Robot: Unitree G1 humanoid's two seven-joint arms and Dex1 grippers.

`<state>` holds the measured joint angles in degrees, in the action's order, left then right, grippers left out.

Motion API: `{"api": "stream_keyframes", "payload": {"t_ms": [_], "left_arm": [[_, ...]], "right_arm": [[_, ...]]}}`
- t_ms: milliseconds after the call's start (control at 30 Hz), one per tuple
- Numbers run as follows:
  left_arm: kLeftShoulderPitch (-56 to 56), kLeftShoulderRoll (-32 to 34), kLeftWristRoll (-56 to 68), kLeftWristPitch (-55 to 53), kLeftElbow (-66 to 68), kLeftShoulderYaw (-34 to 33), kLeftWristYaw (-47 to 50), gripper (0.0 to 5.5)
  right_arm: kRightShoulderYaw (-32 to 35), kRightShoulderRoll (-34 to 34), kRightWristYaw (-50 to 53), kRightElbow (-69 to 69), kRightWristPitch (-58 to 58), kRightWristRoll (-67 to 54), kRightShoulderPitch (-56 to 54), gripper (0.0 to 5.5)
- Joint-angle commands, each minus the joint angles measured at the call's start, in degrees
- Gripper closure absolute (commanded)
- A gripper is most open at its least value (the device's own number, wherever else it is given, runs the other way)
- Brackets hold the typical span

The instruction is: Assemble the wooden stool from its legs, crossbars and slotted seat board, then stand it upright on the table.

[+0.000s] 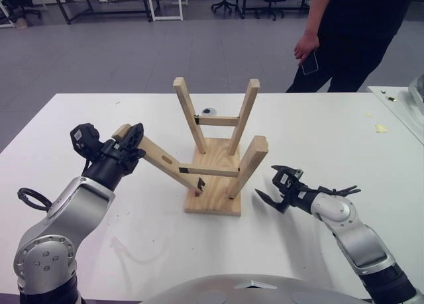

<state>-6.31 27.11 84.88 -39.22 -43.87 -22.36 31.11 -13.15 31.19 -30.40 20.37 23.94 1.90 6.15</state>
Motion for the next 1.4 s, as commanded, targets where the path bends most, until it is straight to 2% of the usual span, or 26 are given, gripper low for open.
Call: {"api": "stream_keyframes", "payload": {"t_ms": [33,200,300,400,500,567,667,733,833,1000,1100,1300,1400], "left_arm": [[-2.12,3.39,-3.13,-0.53,-1.47,0.93,1.86,4.47],[-3.27,4.23,-5.95,0.22,-3.65,3.87,2.36,4.47],[-3.47,5.69,-12.82,-1.29,-7.07,8.18,3.01,4.47],[-4.92,6.33,-16.13,-1.41,-8.92,9.81,3.09,4.47],[-5.75,6.32,-20.5,-1.77,-11.26,12.21,3.51,4.47],[-5.52,5.43,-24.07,-2.01,-12.37,14.26,4.57,4.47],[-5.36,3.95,-29.29,-2.4,-14.13,17.77,6.31,4.47],[-4.38,2.43,-32.19,-2.94,-13.98,19.87,7.82,4.47],[-1.67,-0.12,-34.61,-4.59,-12.51,21.74,10.22,4.47],[2.51,-4.95,-35.62,-8.01,-11.32,22.81,13.75,4.47],[2.08,-6.17,-36.87,-9.18,-12.03,23.99,12.73,4.47],[2.45,-7.24,-40.91,-9.92,-12.13,27.0,8.94,4.47],[4.88,-8.62,-42.78,-9.72,-11.09,28.42,7.07,4.47]], "right_arm": [[1.69,-0.26,0.86,-0.02,0.48,0.0,0.7,0.92],[2.69,-0.9,1.49,0.39,1.2,-0.01,-0.06,0.92],[3.47,-2.17,2.07,3.14,2.92,-0.99,-0.51,0.92],[4.4,-3.26,2.44,6.17,4.85,-1.74,-0.52,0.92],[13.36,-7.56,6.99,15.23,9.47,-6.88,-4.52,0.92],[20.77,-12.17,12.46,24.6,16.57,-12.19,-12.97,0.92],[22.59,-17.57,17.8,33.92,27.58,-20.3,-25.55,0.92],[17.92,-19.85,19.01,36.2,33.08,-24.24,-33.4,0.92],[7.58,-16.87,19.46,34.82,37.44,-23.0,-38.66,0.92],[-14.14,-7.39,20.82,29.04,37.18,-11.63,-43.41,0.92],[-25.88,-7.14,21.31,20.7,37.41,-4.51,-48.44,0.92],[-41.77,-7.64,18.88,6.91,39.63,2.06,-45.16,0.92],[-44.14,-9.84,16.07,5.2,37.83,0.66,-39.29,0.92]]}}
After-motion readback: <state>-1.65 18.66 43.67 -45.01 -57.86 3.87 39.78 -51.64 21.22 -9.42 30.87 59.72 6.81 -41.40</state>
